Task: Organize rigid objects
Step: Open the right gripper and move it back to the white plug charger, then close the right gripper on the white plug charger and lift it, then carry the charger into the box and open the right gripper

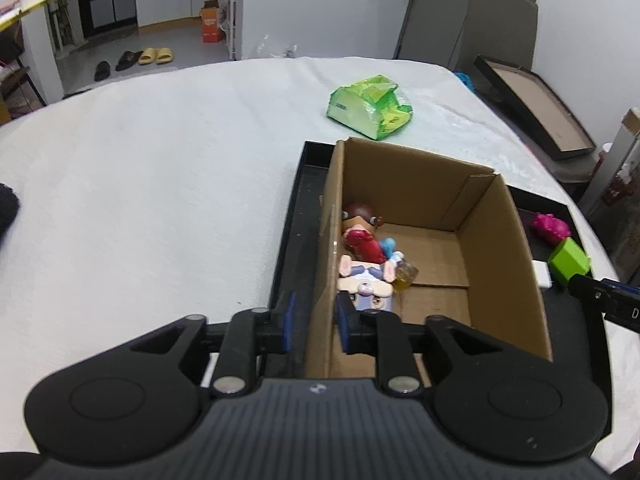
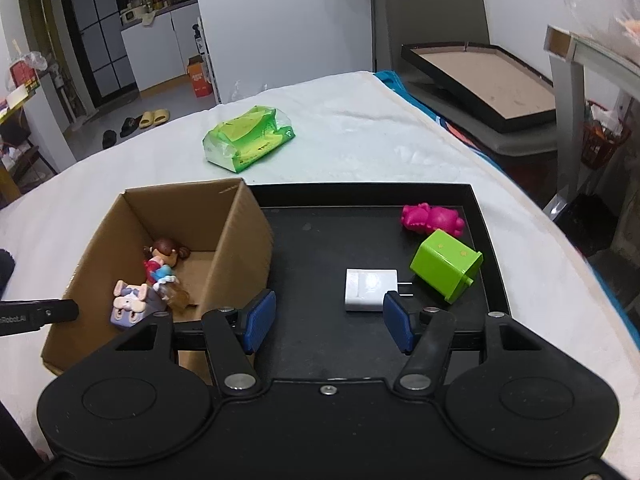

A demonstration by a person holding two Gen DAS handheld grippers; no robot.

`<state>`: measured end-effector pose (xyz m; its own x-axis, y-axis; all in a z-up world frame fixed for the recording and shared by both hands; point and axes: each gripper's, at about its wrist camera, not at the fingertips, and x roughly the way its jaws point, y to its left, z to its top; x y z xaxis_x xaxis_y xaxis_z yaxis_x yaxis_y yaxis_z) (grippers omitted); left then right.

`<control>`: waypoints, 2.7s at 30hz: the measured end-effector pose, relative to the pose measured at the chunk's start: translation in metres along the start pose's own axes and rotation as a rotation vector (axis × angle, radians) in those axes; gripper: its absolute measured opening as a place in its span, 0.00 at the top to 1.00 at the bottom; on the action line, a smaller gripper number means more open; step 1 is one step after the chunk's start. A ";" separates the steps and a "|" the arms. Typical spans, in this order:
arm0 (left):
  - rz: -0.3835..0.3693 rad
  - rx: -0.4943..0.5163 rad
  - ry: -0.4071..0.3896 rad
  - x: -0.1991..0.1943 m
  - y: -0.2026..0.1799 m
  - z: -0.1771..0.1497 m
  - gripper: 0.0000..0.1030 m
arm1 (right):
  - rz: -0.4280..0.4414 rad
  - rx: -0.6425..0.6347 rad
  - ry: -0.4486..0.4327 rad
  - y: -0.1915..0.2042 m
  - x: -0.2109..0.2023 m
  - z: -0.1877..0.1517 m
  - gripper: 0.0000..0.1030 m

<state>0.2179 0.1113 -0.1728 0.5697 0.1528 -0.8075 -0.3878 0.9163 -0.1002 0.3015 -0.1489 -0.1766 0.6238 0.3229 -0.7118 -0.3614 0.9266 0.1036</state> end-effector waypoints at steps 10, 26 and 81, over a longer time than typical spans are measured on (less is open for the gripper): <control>0.093 0.074 0.004 0.008 -0.019 0.002 0.49 | -0.009 0.034 -0.056 -0.022 0.034 -0.013 0.29; 0.212 0.089 0.003 0.035 -0.042 0.015 0.36 | -0.008 0.046 -0.004 -0.041 0.091 -0.024 0.30; 0.023 0.028 0.043 0.022 -0.021 0.020 0.53 | -0.068 -0.059 -0.124 0.030 -0.044 0.015 0.41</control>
<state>0.2532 0.1029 -0.1762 0.5288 0.1586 -0.8338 -0.3796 0.9229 -0.0652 0.2731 -0.1323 -0.1318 0.7274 0.2849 -0.6243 -0.3536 0.9353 0.0148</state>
